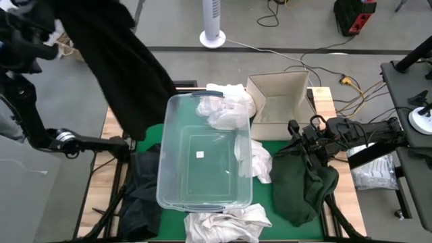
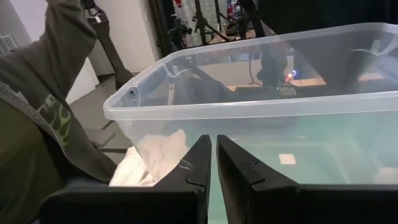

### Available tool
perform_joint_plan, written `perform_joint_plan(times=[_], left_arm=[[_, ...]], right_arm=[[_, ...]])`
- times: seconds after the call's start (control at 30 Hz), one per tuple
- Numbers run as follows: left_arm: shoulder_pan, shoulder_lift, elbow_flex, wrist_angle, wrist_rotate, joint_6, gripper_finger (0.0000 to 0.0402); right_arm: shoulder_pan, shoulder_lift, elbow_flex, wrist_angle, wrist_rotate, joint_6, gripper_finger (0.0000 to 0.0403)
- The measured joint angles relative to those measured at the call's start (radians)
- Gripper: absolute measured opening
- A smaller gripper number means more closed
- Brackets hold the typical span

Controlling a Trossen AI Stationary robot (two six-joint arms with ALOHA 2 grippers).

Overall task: Sort clothes
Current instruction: Put the black pants into the transparent bin

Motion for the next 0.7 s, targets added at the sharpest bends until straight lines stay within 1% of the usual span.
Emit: perform_joint_plan(times=[0.2, 0.47, 0.57, 0.7], left_arm=[[0.000, 0.051, 0.000, 0.233, 0.000, -0.160, 0.0006], [0.000, 0.127, 0.000, 0.470, -0.016, -0.368, 0.0006], [-0.002, 0.154, 0.000, 0.557, -0.057, -0.449, 0.0006], [-0.003, 0.182, 0.000, 0.674, -0.143, -0.506, 0.0006]], right_arm=[[0.000, 0.000, 0.000, 0.000, 0.000, -0.007, 0.0018], [0.000, 0.000, 0.000, 0.000, 0.000, -0.008, 0.0018], [0.000, 0.000, 0.000, 0.000, 0.000, -0.008, 0.0018], [0.000, 0.000, 0.000, 0.000, 0.000, -0.015, 0.0018]])
